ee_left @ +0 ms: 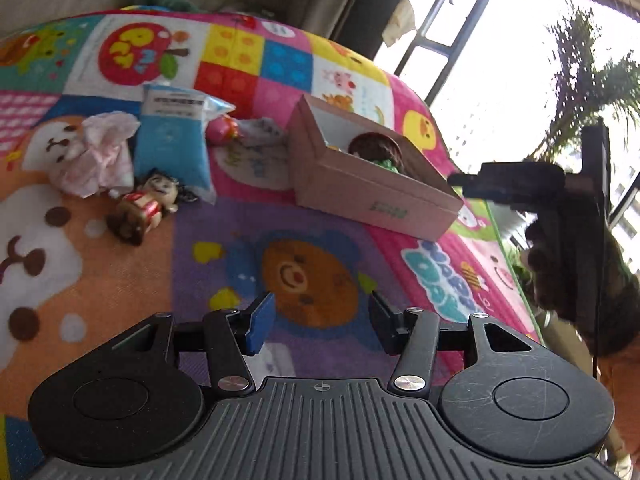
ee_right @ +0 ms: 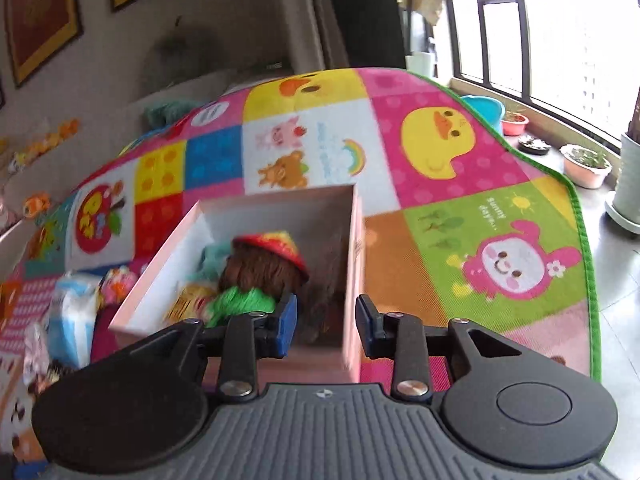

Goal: Organize objects
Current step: 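Lower the doll into the pink box with the left gripper while the right gripper drops the sticks in, then grasp the blue wet-cotton pack with the left gripper while the right gripper grasps the white tissue, then drop the tissue into the pink box with the right gripper and grasp the white battery charger, then place the charger on the mat with the right gripper and grasp the small figurine, then drop the wet-cotton pack into the pink box with left gripper while right drops figurine, then grasp the yellow keychain toy on the mat with the left gripper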

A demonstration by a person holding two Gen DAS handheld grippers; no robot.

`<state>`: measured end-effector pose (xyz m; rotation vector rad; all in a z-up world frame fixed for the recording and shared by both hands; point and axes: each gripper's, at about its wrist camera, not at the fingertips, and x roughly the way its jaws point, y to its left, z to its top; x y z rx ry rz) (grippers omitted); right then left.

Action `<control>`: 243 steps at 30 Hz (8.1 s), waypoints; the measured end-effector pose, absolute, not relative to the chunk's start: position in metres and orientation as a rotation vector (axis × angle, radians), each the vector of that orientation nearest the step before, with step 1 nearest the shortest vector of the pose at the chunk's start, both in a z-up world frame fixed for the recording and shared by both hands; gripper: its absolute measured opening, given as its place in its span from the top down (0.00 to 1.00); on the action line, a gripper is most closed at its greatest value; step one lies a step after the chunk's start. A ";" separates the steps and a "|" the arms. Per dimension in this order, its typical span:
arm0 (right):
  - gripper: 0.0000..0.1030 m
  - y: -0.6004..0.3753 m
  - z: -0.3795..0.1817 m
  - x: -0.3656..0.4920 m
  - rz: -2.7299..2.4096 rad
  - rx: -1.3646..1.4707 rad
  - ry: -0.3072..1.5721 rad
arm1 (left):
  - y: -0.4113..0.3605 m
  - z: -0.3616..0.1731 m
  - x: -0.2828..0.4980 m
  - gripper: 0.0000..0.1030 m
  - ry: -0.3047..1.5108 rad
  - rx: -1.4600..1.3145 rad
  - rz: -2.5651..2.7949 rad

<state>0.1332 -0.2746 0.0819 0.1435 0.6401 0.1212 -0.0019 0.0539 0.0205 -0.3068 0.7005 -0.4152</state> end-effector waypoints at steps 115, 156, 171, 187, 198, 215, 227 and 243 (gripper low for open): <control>0.69 0.000 0.083 0.281 0.451 -0.067 1.084 | 0.152 0.001 0.039 0.45 0.587 -0.470 -0.069; 0.72 -0.214 0.128 0.044 0.493 -0.087 0.624 | 0.006 0.106 0.034 0.45 0.637 -0.144 -0.347; 0.72 -0.309 0.180 0.070 0.291 -0.053 0.524 | -0.088 0.046 0.192 0.42 0.833 -0.028 -0.256; 0.72 -0.283 0.173 0.113 0.314 -0.055 0.619 | -0.070 0.101 0.148 0.46 0.622 -0.064 -0.429; 0.72 -0.312 0.232 0.112 0.307 0.100 0.615 | -0.065 0.086 0.134 0.53 0.657 -0.012 -0.323; 0.64 -0.238 0.262 0.251 0.228 0.206 0.599 | 0.038 0.092 0.037 0.53 0.663 -0.223 -0.309; 0.31 -0.267 0.184 0.215 0.197 0.223 0.701 | 0.131 0.030 0.031 0.54 0.785 -0.403 -0.057; 0.15 -0.229 0.068 0.093 0.267 0.031 0.715 | 0.103 0.051 0.081 0.54 0.714 -0.292 -0.082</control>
